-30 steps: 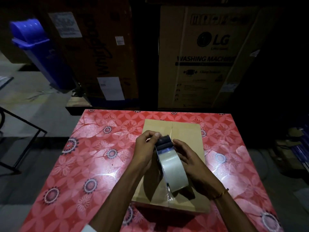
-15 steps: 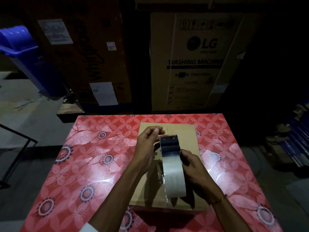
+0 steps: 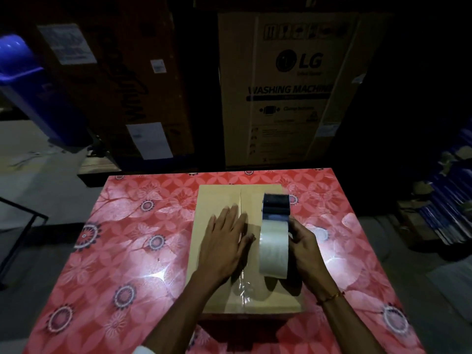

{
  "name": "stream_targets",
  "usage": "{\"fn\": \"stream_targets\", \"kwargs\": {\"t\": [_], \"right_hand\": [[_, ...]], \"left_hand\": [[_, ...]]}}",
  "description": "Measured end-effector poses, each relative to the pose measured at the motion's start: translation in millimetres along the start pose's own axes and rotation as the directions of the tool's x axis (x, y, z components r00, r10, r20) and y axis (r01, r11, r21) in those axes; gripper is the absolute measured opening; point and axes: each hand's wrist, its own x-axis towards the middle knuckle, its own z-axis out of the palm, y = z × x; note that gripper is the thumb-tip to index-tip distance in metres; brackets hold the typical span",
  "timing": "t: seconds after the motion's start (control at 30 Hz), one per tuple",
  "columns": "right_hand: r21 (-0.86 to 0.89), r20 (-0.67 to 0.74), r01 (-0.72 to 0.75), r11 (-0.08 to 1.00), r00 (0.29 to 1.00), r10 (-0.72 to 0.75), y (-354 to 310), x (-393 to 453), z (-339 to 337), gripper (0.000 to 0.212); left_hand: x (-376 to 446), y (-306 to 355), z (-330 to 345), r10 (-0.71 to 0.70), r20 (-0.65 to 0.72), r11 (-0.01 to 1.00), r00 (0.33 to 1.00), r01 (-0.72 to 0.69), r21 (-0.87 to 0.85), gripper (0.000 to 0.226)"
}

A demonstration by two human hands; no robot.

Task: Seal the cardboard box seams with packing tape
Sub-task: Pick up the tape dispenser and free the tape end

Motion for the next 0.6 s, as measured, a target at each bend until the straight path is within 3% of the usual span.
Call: {"fn": "stream_targets", "kwargs": {"t": [0.17, 0.37, 0.47, 0.53, 0.6], "right_hand": [[0.06, 0.027, -0.02, 0.998, 0.999, 0.019, 7, 14, 32, 0.029], [0.024, 0.135, -0.064, 0.998, 0.989, 0.061, 7, 30, 82, 0.026], [-0.012, 0.164, -0.064, 0.998, 0.984, 0.065, 6, 33, 98, 0.024], [-0.018, 0.149, -0.06, 0.998, 0.987, 0.062, 6, 33, 101, 0.025], [0.008, 0.12, -0.052, 0.999, 0.991, 0.051, 6, 30, 99, 0.027]], "left_hand": [[-6, -32, -10, -0.058, -0.021, 0.997, 0.998, 0.059, 0.046, 0.091], [-19, -79, -28, -0.128, -0.064, 0.991, 0.99, 0.13, 0.033, 0.086], [-21, -95, -41, -0.162, -0.084, 0.987, 0.983, 0.162, -0.01, 0.071], [-15, -97, -52, -0.19, -0.128, 0.981, 0.973, 0.183, -0.067, 0.05], [-5, -89, -67, -0.257, -0.197, 0.952, 0.946, 0.214, -0.219, 0.031]]}}
